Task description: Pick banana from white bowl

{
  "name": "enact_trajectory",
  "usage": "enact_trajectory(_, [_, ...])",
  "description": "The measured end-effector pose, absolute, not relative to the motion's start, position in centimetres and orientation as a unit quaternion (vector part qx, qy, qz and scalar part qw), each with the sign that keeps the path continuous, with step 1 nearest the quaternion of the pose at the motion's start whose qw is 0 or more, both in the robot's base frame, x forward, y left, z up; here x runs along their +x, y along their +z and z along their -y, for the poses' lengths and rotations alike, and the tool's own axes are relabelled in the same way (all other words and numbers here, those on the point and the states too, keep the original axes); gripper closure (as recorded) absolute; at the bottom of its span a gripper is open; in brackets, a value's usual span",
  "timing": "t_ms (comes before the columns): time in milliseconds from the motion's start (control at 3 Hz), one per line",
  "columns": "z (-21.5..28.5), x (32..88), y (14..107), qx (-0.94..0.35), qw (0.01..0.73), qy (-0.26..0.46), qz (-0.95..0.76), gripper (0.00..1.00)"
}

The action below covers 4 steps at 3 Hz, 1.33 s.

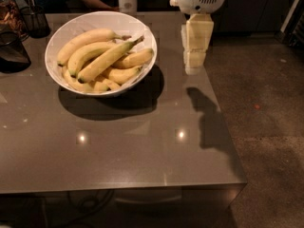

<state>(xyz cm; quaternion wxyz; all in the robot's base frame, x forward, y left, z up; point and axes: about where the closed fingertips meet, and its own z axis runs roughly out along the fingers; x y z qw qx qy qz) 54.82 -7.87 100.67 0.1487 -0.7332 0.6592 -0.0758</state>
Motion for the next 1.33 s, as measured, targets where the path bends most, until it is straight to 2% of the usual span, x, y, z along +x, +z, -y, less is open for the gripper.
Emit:
enact_trajectory(667, [3.3, 58.1, 101.2, -0.768, 0.156, -0.06, -0.618, 0.0])
enact_trajectory(1333, [-0.2, 60.2, 101.0, -0.783, 0.161, -0.047, -0.599, 0.14])
